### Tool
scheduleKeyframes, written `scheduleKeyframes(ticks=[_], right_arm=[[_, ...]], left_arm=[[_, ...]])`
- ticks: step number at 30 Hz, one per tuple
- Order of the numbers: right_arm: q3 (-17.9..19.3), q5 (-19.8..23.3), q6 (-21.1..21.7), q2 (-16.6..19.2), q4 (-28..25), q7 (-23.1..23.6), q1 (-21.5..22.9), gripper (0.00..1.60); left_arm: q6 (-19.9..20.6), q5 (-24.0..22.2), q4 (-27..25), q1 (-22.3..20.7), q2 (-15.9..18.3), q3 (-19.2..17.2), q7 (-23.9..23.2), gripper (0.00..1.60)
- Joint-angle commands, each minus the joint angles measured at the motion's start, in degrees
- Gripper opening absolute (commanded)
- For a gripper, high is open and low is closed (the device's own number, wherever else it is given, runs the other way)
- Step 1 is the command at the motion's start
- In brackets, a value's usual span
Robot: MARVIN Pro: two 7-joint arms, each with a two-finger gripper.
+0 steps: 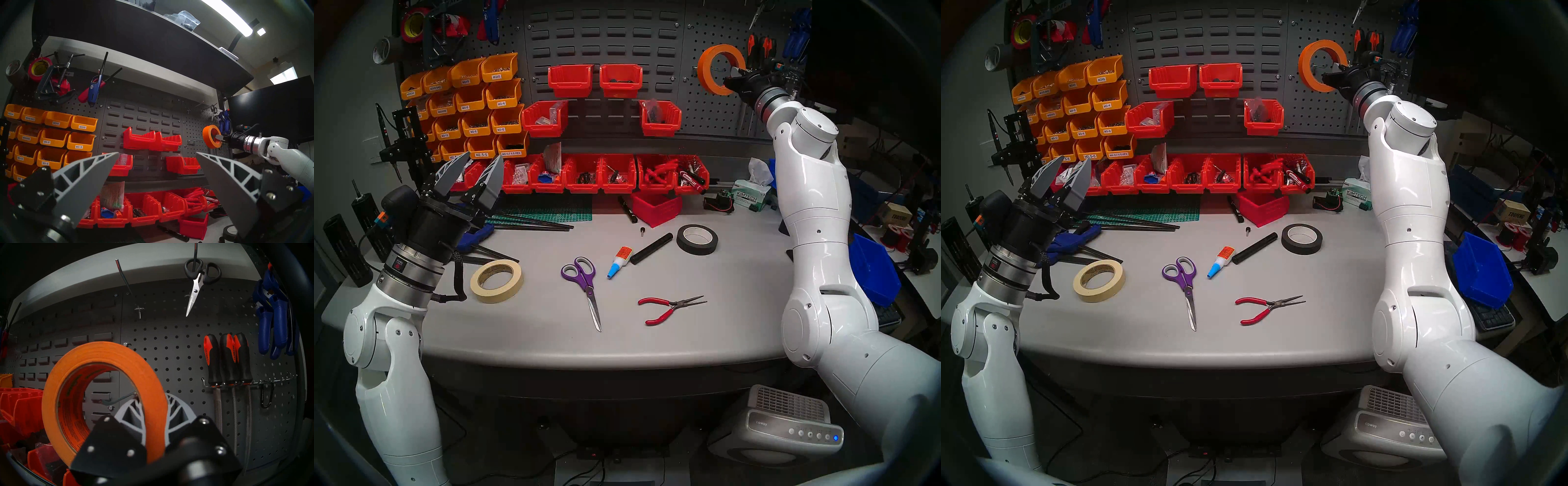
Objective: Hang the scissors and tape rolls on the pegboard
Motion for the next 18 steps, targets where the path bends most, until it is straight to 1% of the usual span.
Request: scheduleKeyframes(ticks=[1,4,5,6,12,18], right_arm=[[-0.4,-0.6,-1.4,0.3,1.1,-0.4,6.4,0.0],[-0.8,-1.0,-1.5,0.2,2.2,-0.6,7.0,0.0],[-1.2,-1.4,-1.2,0.2,3.7,-0.8,8.4,0.0],[-1.2,-1.5,-1.6,0.3,2.4,-0.8,7.0,0.0],[-2.2,-2.3,-1.5,-0.1,5.9,-1.2,9.6,0.0],[-2.9,-3.5,-1.9,-0.2,8.4,-1.9,10.8,0.0]], left_arm=[[0.1,-1.0,-1.3,-1.5,0.2,-0.5,0.2,1.6],[0.2,-1.1,-1.3,-1.8,0.3,-0.5,0.2,1.6],[0.2,-1.2,-1.3,-1.9,0.3,-0.5,0.2,1.6],[0.3,-1.2,-1.4,-2.0,0.3,-0.5,0.2,1.6],[0.5,-1.4,-1.4,-2.4,0.5,-0.5,0.2,1.6],[0.7,-1.7,-1.4,-2.6,0.6,-0.6,0.3,1.6]])
